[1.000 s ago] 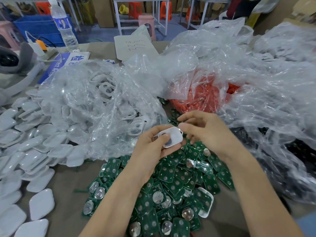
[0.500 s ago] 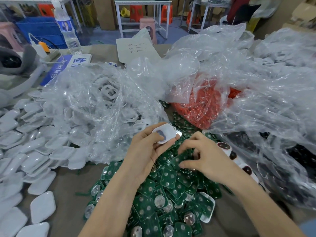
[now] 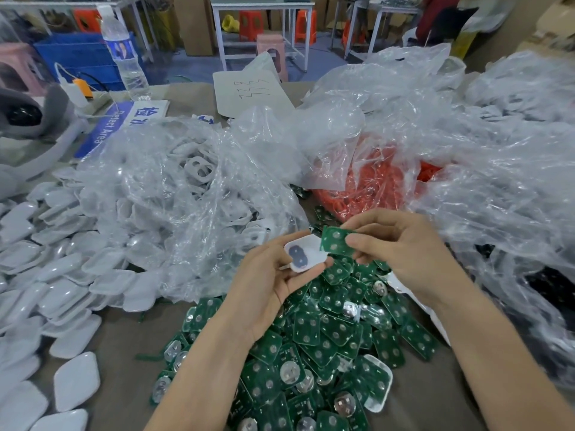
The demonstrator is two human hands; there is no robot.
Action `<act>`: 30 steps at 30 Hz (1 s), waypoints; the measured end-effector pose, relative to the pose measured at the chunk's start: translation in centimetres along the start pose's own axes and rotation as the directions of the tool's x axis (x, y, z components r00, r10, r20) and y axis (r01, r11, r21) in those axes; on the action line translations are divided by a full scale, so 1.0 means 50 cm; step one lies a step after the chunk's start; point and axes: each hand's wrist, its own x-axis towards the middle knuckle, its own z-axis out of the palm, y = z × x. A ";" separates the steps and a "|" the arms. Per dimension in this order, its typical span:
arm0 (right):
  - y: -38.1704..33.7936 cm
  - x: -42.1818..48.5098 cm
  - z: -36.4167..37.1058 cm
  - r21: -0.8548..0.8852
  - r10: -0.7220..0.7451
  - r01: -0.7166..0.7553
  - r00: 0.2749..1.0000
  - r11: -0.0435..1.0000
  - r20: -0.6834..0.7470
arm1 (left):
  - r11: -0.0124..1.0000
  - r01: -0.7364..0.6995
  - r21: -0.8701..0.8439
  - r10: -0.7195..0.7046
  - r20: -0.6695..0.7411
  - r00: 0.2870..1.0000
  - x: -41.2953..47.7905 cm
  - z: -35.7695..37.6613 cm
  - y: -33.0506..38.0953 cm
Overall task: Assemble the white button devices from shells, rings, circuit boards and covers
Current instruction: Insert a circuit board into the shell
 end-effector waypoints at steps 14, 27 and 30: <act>-0.012 0.016 0.026 -0.457 -0.068 0.146 0.981 0.878 0.183 | 0.998 -0.010 0.068 0.006 0.064 0.998 -0.004 0.003 -0.001; -0.027 0.009 -0.002 -0.505 -0.070 0.241 0.940 0.829 0.334 | 0.994 0.042 0.097 -0.044 0.017 0.999 -0.008 0.010 -0.003; -0.028 -0.001 -0.023 -0.221 -0.028 0.076 0.977 0.972 0.210 | 0.998 0.033 0.058 -0.032 -0.018 0.999 -0.007 0.009 -0.001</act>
